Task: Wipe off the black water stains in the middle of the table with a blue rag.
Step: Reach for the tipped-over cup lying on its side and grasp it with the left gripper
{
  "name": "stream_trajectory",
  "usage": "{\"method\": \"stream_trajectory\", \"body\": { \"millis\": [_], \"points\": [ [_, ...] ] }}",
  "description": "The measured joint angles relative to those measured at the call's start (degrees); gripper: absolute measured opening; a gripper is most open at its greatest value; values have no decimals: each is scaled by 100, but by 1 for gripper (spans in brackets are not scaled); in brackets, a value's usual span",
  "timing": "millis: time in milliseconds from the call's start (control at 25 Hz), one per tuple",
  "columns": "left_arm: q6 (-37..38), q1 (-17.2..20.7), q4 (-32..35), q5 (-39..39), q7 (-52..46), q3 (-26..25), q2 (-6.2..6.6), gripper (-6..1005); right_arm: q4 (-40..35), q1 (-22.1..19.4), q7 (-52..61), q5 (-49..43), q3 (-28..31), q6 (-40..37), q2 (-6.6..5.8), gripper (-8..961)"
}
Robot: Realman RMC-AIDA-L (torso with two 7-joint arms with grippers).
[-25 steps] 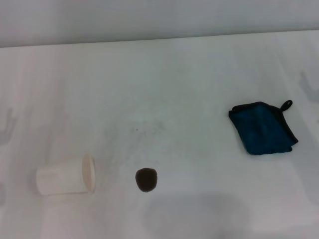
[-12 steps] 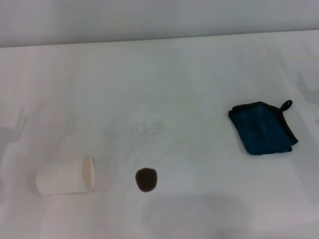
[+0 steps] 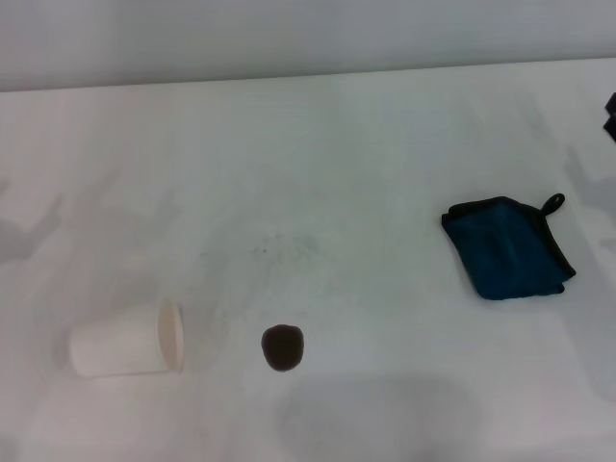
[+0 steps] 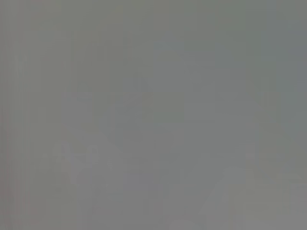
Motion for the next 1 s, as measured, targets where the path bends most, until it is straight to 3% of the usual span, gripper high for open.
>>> {"method": "stream_trajectory", "body": {
  "millis": [40, 80, 120, 280, 560, 800, 960, 1000],
  "points": [
    [175, -145, -439, 282, -392, 6, -20, 863, 32, 10, 0, 0, -10, -20, 5, 829],
    [175, -145, -439, 282, -392, 6, -20, 863, 65, 20, 1, -1, -23, -36, 7, 828],
    [454, -363, -1015, 724, -901, 4, -14, 863, 78, 28, 1, -1, -26, -44, 8, 828],
    [1263, -984, -2229, 1955, -1716, 7, 108, 863, 130, 41, 3, -1, -29, -21, 16, 827],
    [2036, -2108, -3636, 4284, -1882, 17, 168, 864, 258, 52, 5, 1, -26, -6, 18, 826],
    [2082, -2860, -4018, 5985, -1492, 19, 166, 864, 381, 100, 5, 1, -23, 72, 26, 825],
    [2084, -3150, -4025, 6483, -1306, 25, 161, 864, 411, 106, 5, 1, -22, 142, 26, 824],
    [2036, -3446, -4014, 7026, -1040, 26, 100, 864, 427, 108, 5, 1, -23, 171, 26, 824]
  ]
}}
